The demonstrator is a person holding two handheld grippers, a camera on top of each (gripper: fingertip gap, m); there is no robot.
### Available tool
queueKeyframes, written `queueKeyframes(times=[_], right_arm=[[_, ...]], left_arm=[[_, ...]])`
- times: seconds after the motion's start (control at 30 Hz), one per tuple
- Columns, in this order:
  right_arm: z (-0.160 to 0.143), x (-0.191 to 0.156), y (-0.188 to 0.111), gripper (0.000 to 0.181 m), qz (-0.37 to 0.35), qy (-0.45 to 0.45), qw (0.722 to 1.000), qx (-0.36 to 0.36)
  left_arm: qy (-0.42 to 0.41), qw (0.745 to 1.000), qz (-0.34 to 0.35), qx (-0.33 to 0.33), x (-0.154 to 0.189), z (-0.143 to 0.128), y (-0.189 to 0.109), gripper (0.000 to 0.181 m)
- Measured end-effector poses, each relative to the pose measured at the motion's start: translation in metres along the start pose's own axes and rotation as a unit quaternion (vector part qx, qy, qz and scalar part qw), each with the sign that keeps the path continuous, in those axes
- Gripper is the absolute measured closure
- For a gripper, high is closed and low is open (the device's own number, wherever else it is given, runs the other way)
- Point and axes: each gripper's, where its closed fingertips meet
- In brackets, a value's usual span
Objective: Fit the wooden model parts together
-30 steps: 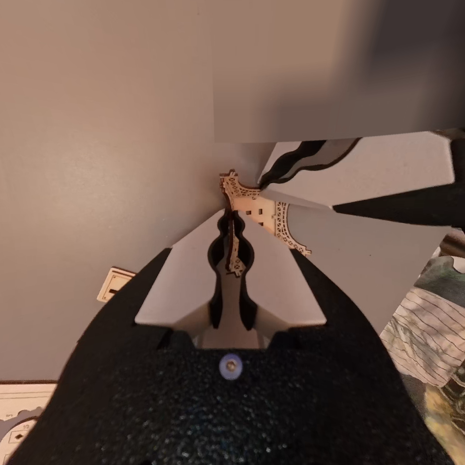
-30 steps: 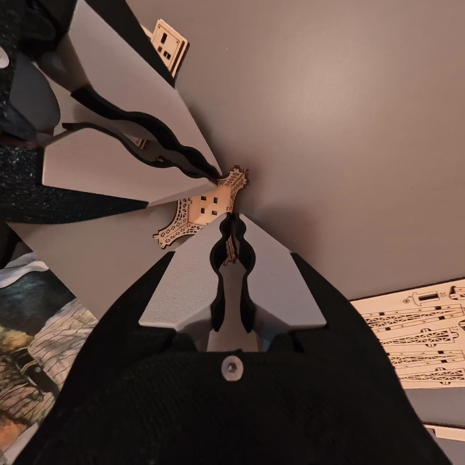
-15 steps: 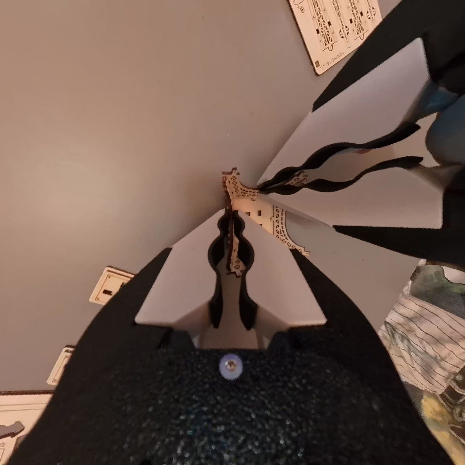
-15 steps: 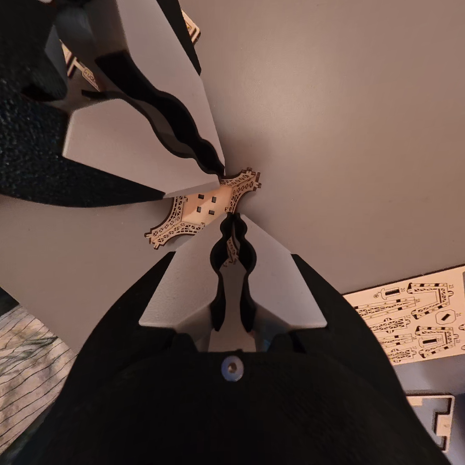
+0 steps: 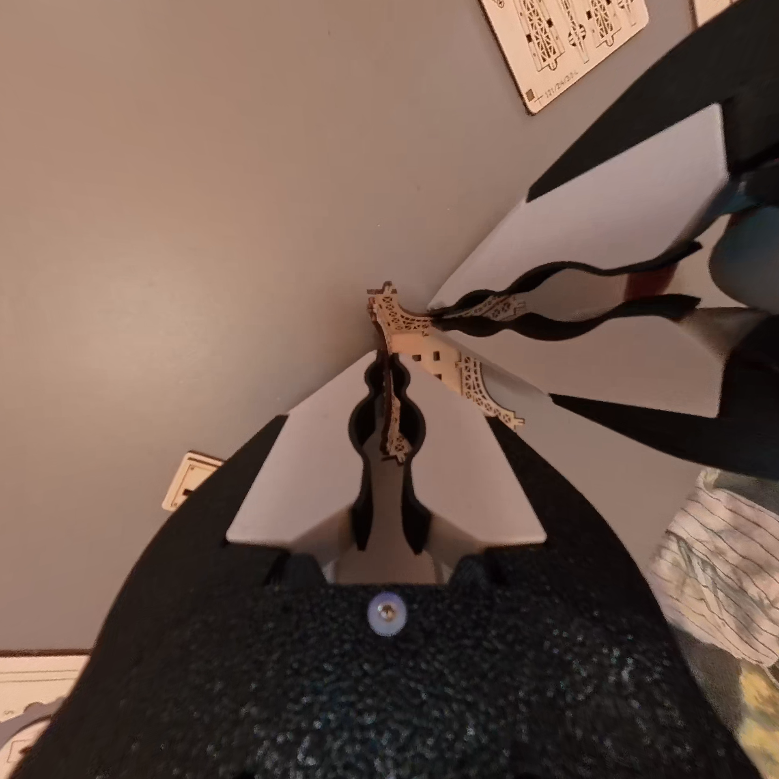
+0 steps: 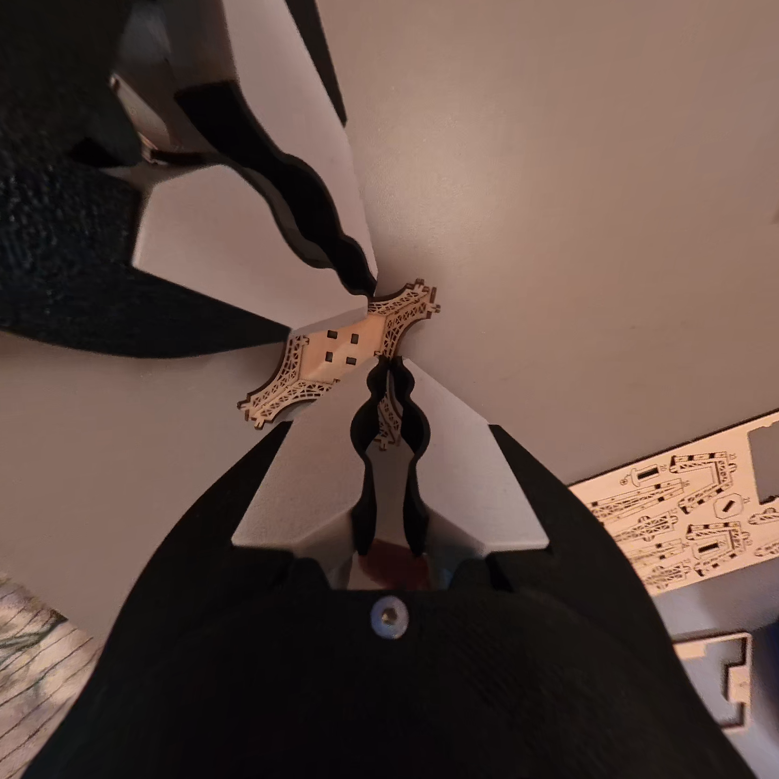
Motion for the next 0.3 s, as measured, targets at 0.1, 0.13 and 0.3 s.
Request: queueKeyframes(times=[0.1, 0.13, 0.3], right_arm=[[-0.0002, 0.0002, -0.0001, 0.179, 0.003, -0.004, 1.0, 0.002], [0.0, 0.0004, -0.0002, 0.179, 0.013, 0.006, 1.0, 0.012], [-0.0004, -0.0002, -0.0009, 0.179, 0.011, 0.003, 1.0, 0.027]], left_arm=[[0.021, 1.0, -0.001, -0.014, -0.0018, -0.0017, 0.0004, 0.173], [0.031, 0.999, -0.001, -0.024, -0.0021, -0.003, 0.0001, 0.17], [0.053, 0.997, -0.017, -0.061, 0.0006, -0.0056, -0.0008, 0.18]])
Point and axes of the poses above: each gripper's, where its closed fingertips meet, y out along the fingers, z out of its top, x = y × z across the jaws, and after that the axes turned 9 degrees about -x, right-handed
